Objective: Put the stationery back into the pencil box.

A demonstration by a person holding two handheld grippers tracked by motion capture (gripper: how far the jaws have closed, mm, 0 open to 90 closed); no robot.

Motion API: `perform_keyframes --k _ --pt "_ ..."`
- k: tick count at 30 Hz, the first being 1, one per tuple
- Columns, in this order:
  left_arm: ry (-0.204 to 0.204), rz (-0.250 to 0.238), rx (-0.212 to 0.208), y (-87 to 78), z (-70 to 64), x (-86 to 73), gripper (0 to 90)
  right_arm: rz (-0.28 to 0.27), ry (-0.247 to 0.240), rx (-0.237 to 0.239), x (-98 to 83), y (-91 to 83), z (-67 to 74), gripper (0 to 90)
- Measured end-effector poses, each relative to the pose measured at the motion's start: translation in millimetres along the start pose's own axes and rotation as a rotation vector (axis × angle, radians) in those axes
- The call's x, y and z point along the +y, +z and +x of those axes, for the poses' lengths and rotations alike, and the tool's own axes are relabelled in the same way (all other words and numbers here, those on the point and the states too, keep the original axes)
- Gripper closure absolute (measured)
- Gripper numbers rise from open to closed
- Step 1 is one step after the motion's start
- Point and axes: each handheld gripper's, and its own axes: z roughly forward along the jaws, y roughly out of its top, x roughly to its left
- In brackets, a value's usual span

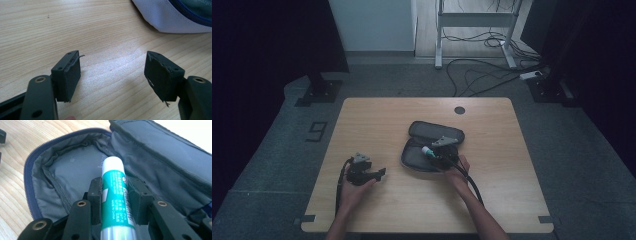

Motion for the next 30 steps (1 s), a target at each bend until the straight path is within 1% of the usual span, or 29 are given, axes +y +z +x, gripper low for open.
perform_keyframes --k 6,11,18,22,30 --pt "0.002 0.004 -0.002 1.0 -0.5 -0.3 29.6 0.014 -0.009 -0.004 -1.0 2.2 1.3 64.7" --pt "0.005 0.011 -0.001 2.5 -0.6 -0.9 29.6 0.040 -0.024 -0.017 -1.5 3.3 2.8 64.5" --pt "0.006 0.013 -0.002 3.5 -1.5 -1.1 29.5 0.061 -0.041 -0.019 -1.8 3.4 3.0 63.2" --pt "0.006 0.012 -0.001 3.5 -1.8 -1.0 29.5 0.041 -0.036 -0.030 -0.5 0.4 2.8 54.9" --pt "0.007 0.012 -0.001 3.5 -1.8 -1.0 29.5 0.001 -0.014 -0.018 1.9 -6.9 0.5 49.7"
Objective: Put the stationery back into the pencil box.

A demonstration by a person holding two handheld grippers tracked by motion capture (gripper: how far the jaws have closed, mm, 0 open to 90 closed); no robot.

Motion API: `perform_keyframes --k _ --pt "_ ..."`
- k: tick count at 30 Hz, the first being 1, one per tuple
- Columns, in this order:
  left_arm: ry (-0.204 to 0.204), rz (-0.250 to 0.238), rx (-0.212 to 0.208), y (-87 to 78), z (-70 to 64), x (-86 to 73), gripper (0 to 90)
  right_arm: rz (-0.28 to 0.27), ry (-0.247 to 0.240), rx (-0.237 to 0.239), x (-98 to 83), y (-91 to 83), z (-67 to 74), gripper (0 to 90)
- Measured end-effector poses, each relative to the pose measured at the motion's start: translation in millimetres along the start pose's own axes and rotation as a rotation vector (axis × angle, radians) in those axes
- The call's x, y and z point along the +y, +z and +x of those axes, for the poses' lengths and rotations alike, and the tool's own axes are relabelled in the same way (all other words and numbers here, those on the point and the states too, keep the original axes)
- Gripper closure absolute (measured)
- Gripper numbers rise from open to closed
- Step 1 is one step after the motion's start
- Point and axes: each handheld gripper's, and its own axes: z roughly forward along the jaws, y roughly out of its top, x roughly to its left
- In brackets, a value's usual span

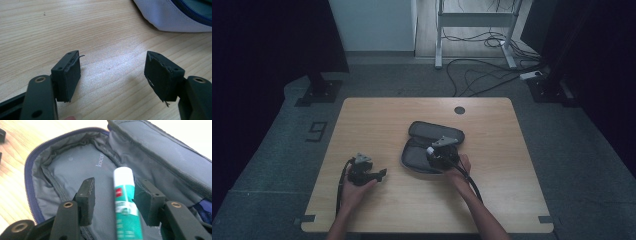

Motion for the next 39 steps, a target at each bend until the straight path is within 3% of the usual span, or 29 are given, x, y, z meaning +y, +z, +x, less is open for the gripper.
perform_keyframes --k 9,21,34,39 --pt "-0.002 -0.003 0.001 -1.2 1.3 0.2 29.5 -0.097 0.054 0.047 0.1 -12.3 -0.5 43.0" --pt "0.000 -0.004 0.002 -1.6 0.5 0.3 29.5 -0.198 0.038 0.047 -10.9 -45.7 -0.7 39.5" --pt "0.002 0.003 0.000 -0.2 -1.2 -0.1 29.6 -0.231 0.059 -0.007 -44.9 -85.6 -27.0 39.2" --pt "-0.001 0.006 0.000 0.6 -1.1 -0.9 29.5 -0.221 0.098 -0.043 -70.5 -99.2 -43.0 39.0"
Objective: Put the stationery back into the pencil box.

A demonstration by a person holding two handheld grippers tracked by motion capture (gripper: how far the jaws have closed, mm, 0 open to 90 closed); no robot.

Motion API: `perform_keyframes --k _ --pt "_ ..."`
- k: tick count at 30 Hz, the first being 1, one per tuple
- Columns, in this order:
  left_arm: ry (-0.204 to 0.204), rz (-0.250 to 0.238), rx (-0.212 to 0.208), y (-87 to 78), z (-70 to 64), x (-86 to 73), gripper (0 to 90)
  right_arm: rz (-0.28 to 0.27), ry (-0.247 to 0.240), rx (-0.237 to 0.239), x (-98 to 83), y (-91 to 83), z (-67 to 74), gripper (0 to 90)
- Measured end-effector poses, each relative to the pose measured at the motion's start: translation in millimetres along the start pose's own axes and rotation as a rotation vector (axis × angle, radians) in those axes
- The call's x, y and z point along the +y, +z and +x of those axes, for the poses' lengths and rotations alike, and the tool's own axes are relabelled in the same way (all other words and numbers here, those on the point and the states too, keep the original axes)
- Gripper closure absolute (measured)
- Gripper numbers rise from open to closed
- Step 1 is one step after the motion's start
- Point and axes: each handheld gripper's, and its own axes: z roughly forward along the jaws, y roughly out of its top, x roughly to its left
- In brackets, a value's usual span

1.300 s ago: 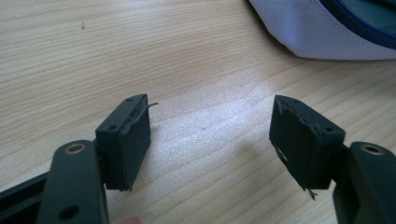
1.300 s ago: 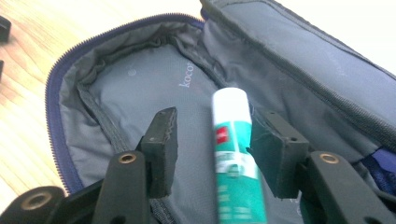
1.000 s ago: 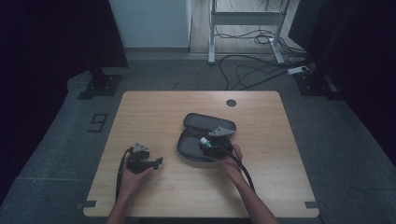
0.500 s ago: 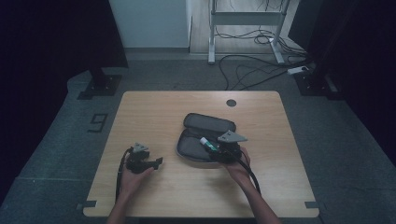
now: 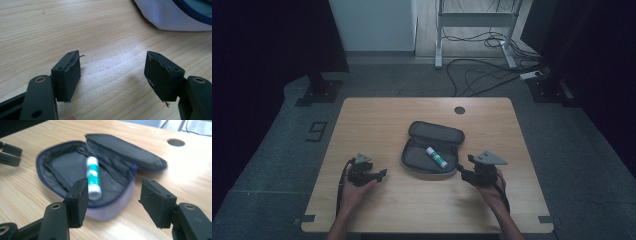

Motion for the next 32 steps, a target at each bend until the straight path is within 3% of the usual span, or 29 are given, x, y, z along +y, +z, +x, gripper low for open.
perform_keyframes --k 12,32 --pt "0.005 0.002 -0.001 1.5 -2.2 -0.2 29.5 0.071 0.072 -0.059 -41.6 -13.4 -28.6 38.6" --pt "0.010 0.003 0.000 1.8 -2.5 -0.1 29.5 0.135 0.065 -0.082 -53.2 -4.8 -33.0 37.6"
